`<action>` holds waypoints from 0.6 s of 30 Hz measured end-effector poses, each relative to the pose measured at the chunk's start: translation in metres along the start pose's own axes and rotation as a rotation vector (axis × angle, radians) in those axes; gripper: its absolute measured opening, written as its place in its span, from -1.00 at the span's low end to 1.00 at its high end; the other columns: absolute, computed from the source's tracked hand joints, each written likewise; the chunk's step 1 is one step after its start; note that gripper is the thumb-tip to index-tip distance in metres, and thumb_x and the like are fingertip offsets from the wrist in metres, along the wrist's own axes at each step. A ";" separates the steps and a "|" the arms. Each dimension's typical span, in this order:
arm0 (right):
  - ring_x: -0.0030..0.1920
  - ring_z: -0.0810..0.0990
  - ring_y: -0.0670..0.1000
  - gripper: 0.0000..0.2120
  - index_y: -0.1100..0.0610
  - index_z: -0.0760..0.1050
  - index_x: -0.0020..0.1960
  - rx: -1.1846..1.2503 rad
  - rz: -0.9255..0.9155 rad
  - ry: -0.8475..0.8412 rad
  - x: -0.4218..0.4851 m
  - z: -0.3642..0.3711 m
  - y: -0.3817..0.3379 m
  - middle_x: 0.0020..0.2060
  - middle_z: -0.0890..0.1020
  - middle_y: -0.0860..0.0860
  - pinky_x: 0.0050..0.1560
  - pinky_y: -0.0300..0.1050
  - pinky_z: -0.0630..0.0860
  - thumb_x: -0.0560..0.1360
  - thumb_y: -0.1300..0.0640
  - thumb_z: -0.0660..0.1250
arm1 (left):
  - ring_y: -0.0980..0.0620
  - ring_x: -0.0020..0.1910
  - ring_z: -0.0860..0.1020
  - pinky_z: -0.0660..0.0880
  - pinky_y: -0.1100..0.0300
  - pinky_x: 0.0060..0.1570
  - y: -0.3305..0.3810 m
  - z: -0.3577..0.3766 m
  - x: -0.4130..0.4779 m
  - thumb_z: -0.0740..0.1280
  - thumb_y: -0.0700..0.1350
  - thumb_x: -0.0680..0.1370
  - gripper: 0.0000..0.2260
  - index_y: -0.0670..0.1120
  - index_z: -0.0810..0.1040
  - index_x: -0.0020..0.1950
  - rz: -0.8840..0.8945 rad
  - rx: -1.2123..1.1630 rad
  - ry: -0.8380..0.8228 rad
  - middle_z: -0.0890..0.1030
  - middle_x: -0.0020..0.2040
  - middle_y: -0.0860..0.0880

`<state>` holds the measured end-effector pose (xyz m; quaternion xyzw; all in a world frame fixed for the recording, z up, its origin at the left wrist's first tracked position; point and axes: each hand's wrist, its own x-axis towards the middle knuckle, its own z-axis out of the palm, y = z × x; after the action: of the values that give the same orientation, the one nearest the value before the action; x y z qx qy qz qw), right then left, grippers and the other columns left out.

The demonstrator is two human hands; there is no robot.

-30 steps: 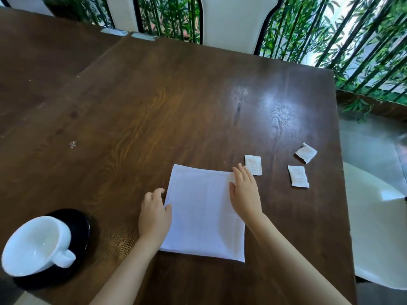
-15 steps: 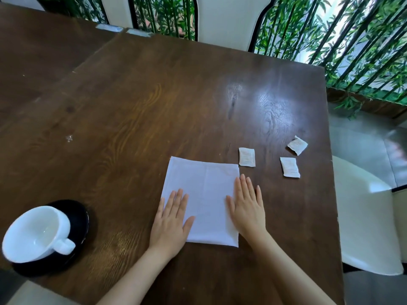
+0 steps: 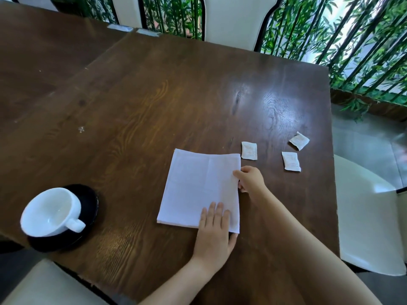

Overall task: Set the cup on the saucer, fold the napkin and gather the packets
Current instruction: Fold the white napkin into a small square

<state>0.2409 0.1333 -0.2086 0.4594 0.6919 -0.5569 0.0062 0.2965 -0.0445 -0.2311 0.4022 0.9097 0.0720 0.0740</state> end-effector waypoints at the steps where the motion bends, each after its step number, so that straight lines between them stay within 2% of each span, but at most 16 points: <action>1: -0.51 0.37 0.00 -0.91 0.23 0.46 -0.23 0.022 0.010 -0.001 -0.001 0.000 -0.002 -0.50 0.45 0.09 -0.50 -0.23 0.34 0.42 0.25 0.21 | -0.12 0.26 0.52 0.47 -0.09 0.21 0.001 0.001 0.000 0.40 0.22 0.35 -0.41 -0.08 0.51 0.27 -0.005 -0.006 0.009 0.57 0.26 -0.10; 5: -0.58 0.36 -0.05 -0.93 0.21 0.44 -0.21 0.199 0.100 -0.102 -0.005 0.003 -0.007 -0.48 0.41 0.08 -0.55 -0.30 0.33 0.43 0.26 0.21 | -0.10 0.26 0.52 0.51 -0.04 0.17 0.007 0.000 -0.001 0.45 0.19 0.31 -0.32 -0.13 0.47 0.33 -0.068 -0.045 0.059 0.55 0.28 -0.11; 9: -0.62 0.39 -0.08 -0.95 0.21 0.42 -0.19 0.310 0.120 -0.146 -0.006 0.002 -0.009 -0.45 0.46 0.08 -0.43 -0.23 0.36 0.42 0.29 0.19 | -0.06 0.17 0.59 0.54 0.01 0.12 0.005 -0.005 -0.001 0.56 0.03 0.25 -0.39 -0.14 0.55 0.24 -0.088 -0.092 0.148 0.61 0.20 -0.09; 13: -0.60 0.48 -0.12 -0.84 0.18 0.45 -0.22 0.305 0.030 -0.153 -0.002 -0.005 -0.008 -0.48 0.52 0.00 -0.47 -0.23 0.48 0.45 0.32 0.14 | -0.06 0.07 0.64 0.57 0.02 0.04 -0.002 -0.008 -0.006 0.55 -0.14 0.30 -0.53 -0.15 0.58 0.18 -0.053 -0.287 0.340 0.66 0.11 -0.10; 14: -0.56 0.55 -0.14 -0.81 0.18 0.49 -0.18 0.313 0.000 -0.153 0.000 -0.007 -0.007 -0.45 0.57 -0.02 -0.43 -0.22 0.55 0.45 0.33 0.12 | -0.06 0.07 0.64 0.57 0.03 0.06 -0.004 -0.010 -0.009 0.52 -0.17 0.34 -0.57 -0.15 0.57 0.19 -0.057 -0.372 0.377 0.66 0.11 -0.10; 16: -0.39 0.66 -0.16 -0.73 0.14 0.53 0.00 0.332 -0.067 -0.153 0.002 -0.010 -0.005 -0.25 0.64 0.00 -0.34 -0.21 0.62 0.48 0.31 0.09 | 0.05 0.14 0.59 0.48 0.18 0.17 -0.010 -0.017 -0.014 0.39 -0.19 0.45 -0.64 -0.08 0.52 0.25 -0.108 -0.593 0.401 0.62 0.18 -0.02; 18: -0.21 0.68 -0.10 -0.61 0.01 0.47 0.20 0.371 -0.132 -0.177 0.005 -0.012 -0.003 -0.08 0.61 -0.02 -0.24 -0.16 0.64 0.52 0.31 0.04 | 0.30 0.21 0.47 0.34 0.43 0.22 -0.016 -0.026 -0.022 0.29 -0.18 0.53 -0.66 0.13 0.44 0.25 -0.215 -0.812 0.389 0.51 0.23 0.20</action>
<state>0.2422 0.1464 -0.2046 0.3558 0.6028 -0.7121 -0.0543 0.2948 -0.0736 -0.2068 0.2230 0.8414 0.4886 0.0604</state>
